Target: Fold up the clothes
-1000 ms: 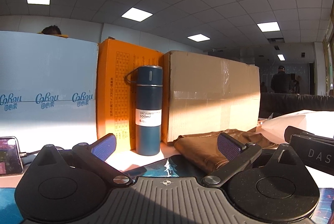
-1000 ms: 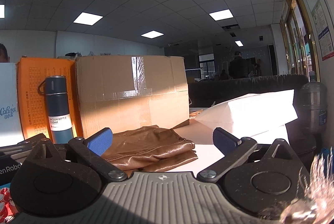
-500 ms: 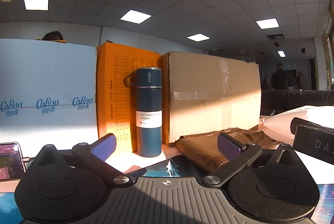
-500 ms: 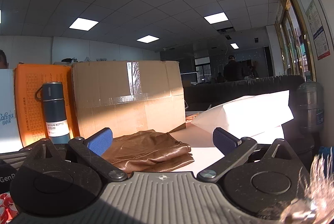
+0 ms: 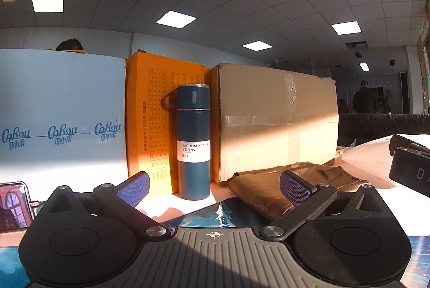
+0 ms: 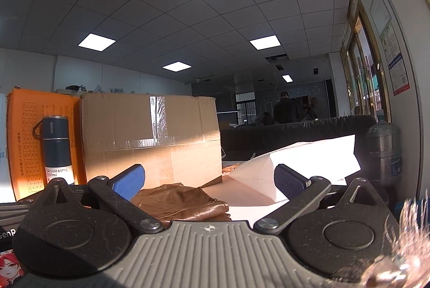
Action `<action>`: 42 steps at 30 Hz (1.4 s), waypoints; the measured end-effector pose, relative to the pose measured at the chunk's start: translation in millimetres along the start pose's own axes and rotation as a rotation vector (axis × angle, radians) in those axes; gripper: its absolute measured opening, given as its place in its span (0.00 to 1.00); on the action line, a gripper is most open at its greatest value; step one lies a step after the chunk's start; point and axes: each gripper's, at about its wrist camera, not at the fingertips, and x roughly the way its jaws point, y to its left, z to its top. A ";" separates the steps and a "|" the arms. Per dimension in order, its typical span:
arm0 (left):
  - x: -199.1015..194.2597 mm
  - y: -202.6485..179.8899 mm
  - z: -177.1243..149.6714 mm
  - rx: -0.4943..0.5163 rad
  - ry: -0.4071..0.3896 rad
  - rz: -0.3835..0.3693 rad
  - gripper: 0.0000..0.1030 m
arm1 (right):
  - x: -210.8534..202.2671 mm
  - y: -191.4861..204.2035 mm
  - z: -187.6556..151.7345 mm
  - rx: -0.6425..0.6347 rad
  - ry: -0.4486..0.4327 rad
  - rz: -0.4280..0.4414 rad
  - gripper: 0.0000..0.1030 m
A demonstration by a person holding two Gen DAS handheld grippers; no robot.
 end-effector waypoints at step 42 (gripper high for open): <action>1.2 -1.5 -0.7 0.007 0.016 -0.001 1.00 | 7.6 5.4 -1.1 -0.018 0.046 0.077 1.00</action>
